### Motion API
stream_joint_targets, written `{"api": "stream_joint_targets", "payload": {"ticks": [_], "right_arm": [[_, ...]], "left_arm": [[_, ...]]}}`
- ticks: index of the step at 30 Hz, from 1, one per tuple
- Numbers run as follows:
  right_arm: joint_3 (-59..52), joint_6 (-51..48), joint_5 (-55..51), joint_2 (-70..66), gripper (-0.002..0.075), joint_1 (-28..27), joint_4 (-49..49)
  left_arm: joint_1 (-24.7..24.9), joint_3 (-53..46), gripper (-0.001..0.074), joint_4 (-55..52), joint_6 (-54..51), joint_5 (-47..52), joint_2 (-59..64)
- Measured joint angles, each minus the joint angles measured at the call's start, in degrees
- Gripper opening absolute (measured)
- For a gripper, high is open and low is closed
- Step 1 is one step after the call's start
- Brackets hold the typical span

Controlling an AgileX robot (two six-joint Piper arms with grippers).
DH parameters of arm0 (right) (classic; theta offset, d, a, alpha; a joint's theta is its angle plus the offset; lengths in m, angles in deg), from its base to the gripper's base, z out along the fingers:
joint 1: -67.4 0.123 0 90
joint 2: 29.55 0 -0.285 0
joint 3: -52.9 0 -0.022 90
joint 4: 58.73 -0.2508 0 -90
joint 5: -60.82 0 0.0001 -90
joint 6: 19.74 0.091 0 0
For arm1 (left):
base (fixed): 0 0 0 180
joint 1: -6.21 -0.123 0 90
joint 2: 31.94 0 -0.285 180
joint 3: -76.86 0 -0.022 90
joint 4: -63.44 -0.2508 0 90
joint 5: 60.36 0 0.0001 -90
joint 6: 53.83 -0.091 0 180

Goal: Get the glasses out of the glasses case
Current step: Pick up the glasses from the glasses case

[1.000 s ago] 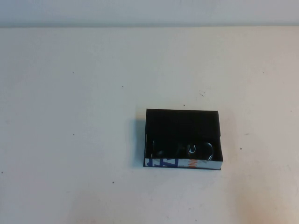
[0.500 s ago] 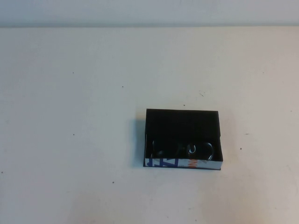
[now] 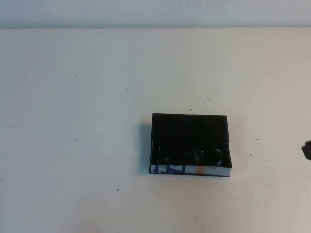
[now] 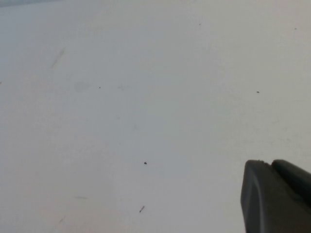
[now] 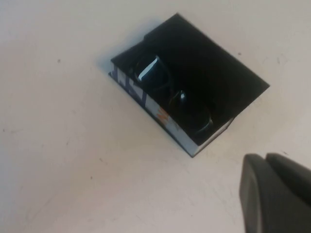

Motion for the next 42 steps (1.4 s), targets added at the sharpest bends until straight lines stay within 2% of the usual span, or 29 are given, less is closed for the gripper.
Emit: {"api": "stream_joint_targets", "payload": {"ticks": [6, 9, 20, 25, 28, 35, 38, 42], "right_arm": [[9.3, -5.3, -4.6, -17.0, -0.0018, 0.0, -1.8], [13.2, -8.8, -6.8, -24.3, -0.0018, 1.7, -2.4], [22.9, -11.2, 0.6, -42.7, -0.0018, 17.6, 9.4], [27.7, -11.2, 1.5, -51.4, -0.0012, 22.8, 15.4], [31.4, -9.4, 1.6, -55.4, 0.0033, 24.1, 16.7], [38.4, -8.4, -1.1, -62.0, 0.0267, 24.5, 17.1], [39.1, -8.4, -1.1, -63.4, 0.0290, 24.5, 17.1], [39.4, -8.4, -0.7, -65.2, 0.0286, 24.5, 17.1]], "left_arm": [[0.0, 0.0, -0.0005, 0.0, 0.0, 0.0, 0.0], [0.0, 0.0, -0.0004, 0.0, 0.0, 0.0, 0.0], [0.0, 0.0, -0.0004, 0.0, 0.0, 0.0, 0.0], [0.0, 0.0, -0.0004, 0.0, 0.0, 0.0, 0.0], [0.0, 0.0, -0.0004, 0.0, 0.0, 0.0, 0.0], [0.0, 0.0, -0.0005, 0.0, 0.0, 0.0, 0.0], [0.0, 0.0, -0.0004, 0.0, 0.0, 0.0, 0.0], [0.0, 0.0, -0.0004, 0.0, 0.0, 0.0, 0.0]]}}
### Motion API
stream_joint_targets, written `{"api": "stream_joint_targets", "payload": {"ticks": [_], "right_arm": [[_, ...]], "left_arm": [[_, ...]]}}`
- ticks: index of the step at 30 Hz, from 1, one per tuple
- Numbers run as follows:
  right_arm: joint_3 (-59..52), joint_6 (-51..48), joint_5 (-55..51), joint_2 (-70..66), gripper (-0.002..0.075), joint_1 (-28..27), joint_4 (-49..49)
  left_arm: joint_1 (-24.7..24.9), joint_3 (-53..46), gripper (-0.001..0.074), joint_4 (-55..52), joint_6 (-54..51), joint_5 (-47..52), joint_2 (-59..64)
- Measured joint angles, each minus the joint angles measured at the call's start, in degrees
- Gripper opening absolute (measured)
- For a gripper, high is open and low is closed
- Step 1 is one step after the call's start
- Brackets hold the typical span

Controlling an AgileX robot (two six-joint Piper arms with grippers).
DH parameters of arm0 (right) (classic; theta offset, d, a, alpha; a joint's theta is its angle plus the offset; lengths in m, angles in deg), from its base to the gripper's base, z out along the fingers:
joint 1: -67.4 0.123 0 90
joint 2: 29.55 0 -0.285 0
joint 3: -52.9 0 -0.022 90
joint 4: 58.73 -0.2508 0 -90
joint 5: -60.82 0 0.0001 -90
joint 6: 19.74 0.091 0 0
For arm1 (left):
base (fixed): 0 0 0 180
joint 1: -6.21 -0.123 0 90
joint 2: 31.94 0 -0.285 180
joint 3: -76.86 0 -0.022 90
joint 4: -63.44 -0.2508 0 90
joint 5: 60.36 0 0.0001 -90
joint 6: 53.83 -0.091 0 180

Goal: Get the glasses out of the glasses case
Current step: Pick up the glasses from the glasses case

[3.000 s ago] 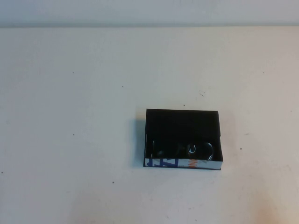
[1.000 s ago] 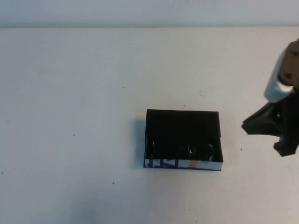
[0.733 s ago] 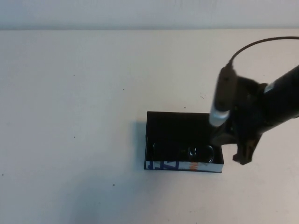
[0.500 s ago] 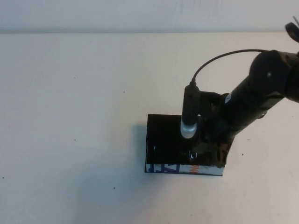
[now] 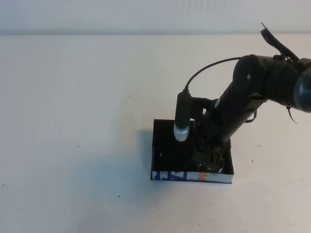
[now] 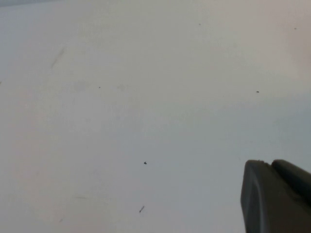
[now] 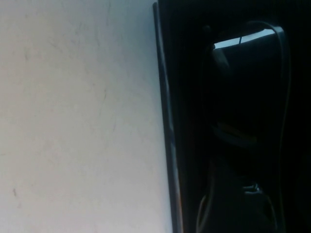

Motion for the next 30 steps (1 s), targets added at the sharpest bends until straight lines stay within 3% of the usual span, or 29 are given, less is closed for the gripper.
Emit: {"api": "stream_joint_targets", "payload": {"ticks": [21, 23, 27, 30], "right_arm": [[0.0, 0.0, 3.4, -4.6, 0.0263, 0.0, -0.5], [0.2, 0.0, 3.7, -4.6, 0.0232, 0.0, -0.5], [3.2, 0.3, 0.6, -4.6, 0.0072, 0.0, -0.5], [7.9, 4.1, -3.2, -5.0, 0.0040, 0.0, 0.0]], "left_arm": [[0.0, 0.0, -0.0004, 0.0, 0.0, 0.0, 0.0], [0.0, 0.0, -0.0004, 0.0, 0.0, 0.0, 0.0], [0.0, 0.0, -0.0005, 0.0, 0.0, 0.0, 0.0], [0.0, 0.0, -0.0004, 0.0, 0.0, 0.0, 0.0]]}}
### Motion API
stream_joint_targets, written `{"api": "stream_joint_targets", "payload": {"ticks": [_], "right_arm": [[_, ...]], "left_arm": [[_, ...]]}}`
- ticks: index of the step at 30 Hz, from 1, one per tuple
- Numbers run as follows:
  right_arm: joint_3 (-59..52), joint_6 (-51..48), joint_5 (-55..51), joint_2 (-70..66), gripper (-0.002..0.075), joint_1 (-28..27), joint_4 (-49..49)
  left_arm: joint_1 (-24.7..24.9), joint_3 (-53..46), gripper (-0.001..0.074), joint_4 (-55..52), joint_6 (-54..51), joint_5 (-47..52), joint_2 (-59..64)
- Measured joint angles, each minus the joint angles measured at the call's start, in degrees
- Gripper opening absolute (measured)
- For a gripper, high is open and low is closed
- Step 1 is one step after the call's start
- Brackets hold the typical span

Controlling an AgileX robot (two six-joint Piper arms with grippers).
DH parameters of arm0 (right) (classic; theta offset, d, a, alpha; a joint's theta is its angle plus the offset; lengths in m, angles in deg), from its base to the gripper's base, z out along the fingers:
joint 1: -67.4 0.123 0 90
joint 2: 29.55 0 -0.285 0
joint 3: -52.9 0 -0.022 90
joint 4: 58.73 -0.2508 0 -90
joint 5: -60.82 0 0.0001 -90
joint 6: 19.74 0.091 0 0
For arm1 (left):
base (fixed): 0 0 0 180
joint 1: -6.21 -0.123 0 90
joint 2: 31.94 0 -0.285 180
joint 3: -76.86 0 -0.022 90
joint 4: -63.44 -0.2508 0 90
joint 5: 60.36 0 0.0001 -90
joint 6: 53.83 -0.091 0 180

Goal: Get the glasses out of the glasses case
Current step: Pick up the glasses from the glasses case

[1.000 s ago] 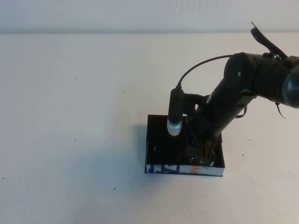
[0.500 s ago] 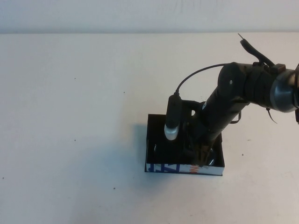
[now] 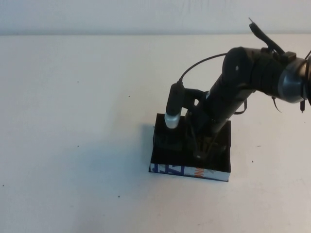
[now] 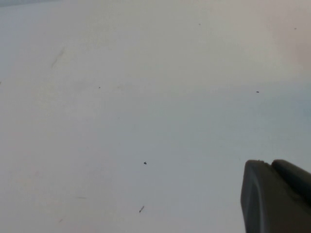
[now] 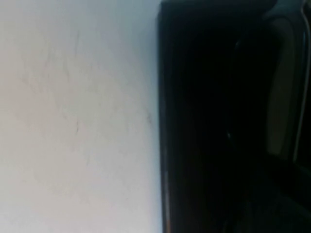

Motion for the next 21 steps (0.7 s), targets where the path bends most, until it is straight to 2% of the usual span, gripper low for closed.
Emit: {"api": "stream_joint_targets", "payload": {"ticks": [6, 11, 16, 21], "right_arm": [[10.4, 12.7, -10.4, -0.1, 0.0040, 0.0, 4.6], [13.3, 30.1, -12.9, 1.3, 0.0039, -0.2, 8.1], [9.4, 42.2, -13.1, 6.7, 0.0039, -2.4, 7.8], [-1.1, 48.0, -13.2, 16.5, 0.0039, -6.5, 7.6]], "left_arm": [[0.0, 0.0, -0.0004, 0.0, 0.0, 0.0, 0.0], [0.0, 0.0, -0.0004, 0.0, 0.0, 0.0, 0.0], [0.0, 0.0, -0.0004, 0.0, 0.0, 0.0, 0.0], [0.0, 0.0, -0.0004, 0.0, 0.0, 0.0, 0.0]]}}
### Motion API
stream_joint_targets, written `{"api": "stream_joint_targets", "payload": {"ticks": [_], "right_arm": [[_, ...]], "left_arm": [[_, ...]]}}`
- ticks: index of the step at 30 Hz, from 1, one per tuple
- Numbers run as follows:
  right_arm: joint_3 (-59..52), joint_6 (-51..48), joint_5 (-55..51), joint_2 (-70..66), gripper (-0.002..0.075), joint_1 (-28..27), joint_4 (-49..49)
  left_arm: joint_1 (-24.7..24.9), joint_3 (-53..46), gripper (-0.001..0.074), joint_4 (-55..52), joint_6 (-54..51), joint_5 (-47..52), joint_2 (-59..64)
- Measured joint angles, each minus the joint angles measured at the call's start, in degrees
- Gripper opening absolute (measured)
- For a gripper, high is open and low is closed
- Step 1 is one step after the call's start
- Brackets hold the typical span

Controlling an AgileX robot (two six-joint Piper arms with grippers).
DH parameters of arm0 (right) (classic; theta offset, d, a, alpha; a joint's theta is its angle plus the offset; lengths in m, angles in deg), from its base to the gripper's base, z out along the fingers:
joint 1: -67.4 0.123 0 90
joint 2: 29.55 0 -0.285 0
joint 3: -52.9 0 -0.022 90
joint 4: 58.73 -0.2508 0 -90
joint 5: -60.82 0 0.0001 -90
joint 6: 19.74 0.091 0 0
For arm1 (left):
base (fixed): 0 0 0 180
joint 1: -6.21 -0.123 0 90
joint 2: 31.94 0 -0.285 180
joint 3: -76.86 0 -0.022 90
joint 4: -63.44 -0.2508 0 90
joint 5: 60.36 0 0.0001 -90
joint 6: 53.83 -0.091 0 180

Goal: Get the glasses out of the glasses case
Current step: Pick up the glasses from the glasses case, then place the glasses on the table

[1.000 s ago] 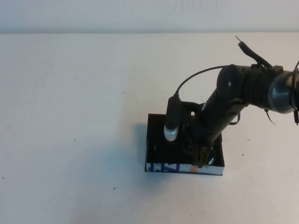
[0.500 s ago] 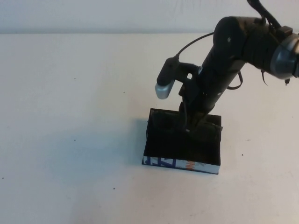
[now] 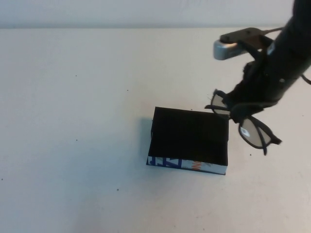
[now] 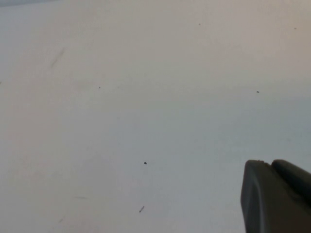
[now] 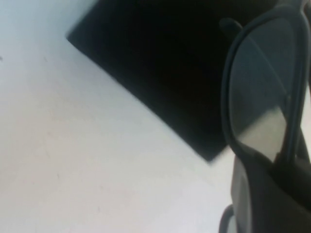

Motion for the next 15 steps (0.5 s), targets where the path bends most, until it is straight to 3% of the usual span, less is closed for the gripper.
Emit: {"api": "stream_joint_targets", "payload": {"ticks": [4, 9, 15], "right_arm": [[-10.7, 2.4, 3.1, 9.1, 0.0039, -4.8, 0.0], [-28.5, 7.7, 16.0, 21.6, 0.0039, -11.7, 0.0], [-45.2, 8.8, 29.9, 26.0, 0.0039, -13.4, -1.1]], "left_arm": [[0.0, 0.0, -0.0004, 0.0, 0.0, 0.0, 0.0], [0.0, 0.0, -0.0004, 0.0, 0.0, 0.0, 0.0], [0.0, 0.0, -0.0004, 0.0, 0.0, 0.0, 0.0]]}}
